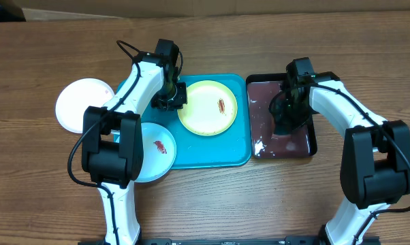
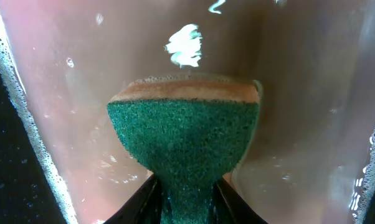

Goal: Clean dirty plates on tray and stack at the side
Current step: 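Dab the sponge in the black tray water with the right gripper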

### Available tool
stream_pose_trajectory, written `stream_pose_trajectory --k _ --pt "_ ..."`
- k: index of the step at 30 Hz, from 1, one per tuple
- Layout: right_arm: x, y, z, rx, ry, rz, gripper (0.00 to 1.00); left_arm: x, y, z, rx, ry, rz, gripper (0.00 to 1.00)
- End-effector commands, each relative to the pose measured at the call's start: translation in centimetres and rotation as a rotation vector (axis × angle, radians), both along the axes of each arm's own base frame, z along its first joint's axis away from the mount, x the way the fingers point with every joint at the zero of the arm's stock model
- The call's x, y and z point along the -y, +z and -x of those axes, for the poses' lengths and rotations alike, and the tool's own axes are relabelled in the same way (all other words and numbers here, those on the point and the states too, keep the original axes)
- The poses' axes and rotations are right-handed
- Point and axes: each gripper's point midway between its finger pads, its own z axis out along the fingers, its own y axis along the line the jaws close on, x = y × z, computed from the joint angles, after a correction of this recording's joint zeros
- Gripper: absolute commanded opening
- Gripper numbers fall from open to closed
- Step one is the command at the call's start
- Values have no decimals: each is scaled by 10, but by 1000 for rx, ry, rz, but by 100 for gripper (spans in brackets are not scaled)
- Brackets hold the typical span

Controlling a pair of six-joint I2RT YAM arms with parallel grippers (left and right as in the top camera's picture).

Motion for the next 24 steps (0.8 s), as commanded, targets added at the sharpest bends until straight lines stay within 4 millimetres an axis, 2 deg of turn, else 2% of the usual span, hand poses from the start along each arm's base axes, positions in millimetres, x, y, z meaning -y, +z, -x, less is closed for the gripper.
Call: stream_pose_trajectory --k 1,6,8,9,10,12,14,16,19,22,24 --pt "-3 0 2 -1 6 -8 26 1 -9 4 -20 3 -14 21" --pt "-3 0 2 -1 6 -8 21 1 -9 3 -17 7 -13 14" --pt "-3 0 2 -1 6 -9 22 1 -9 3 -16 7 -13 5" --pt "-3 0 2 -1 6 -9 29 1 -9 3 -17 7 -13 4" --pt "-3 0 3 -4 6 -9 41 1 -9 3 -17 7 -13 6" --pt "-3 0 4 -6 6 -8 41 1 -9 3 -17 7 -13 10" --pt "-3 0 4 -6 6 -7 34 1 -9 3 -17 7 -13 10" --pt "-3 0 4 -6 6 -8 18 1 -9 3 -17 7 -13 10" --pt "-3 3 1 -2 6 -9 4 1 -9 3 -17 7 -13 11" --pt "-4 20 -7 9 5 -10 4 1 -9 3 -17 7 -13 14" --pt "-5 42 -15 20 5 -12 4 1 -9 3 -17 7 -13 17"
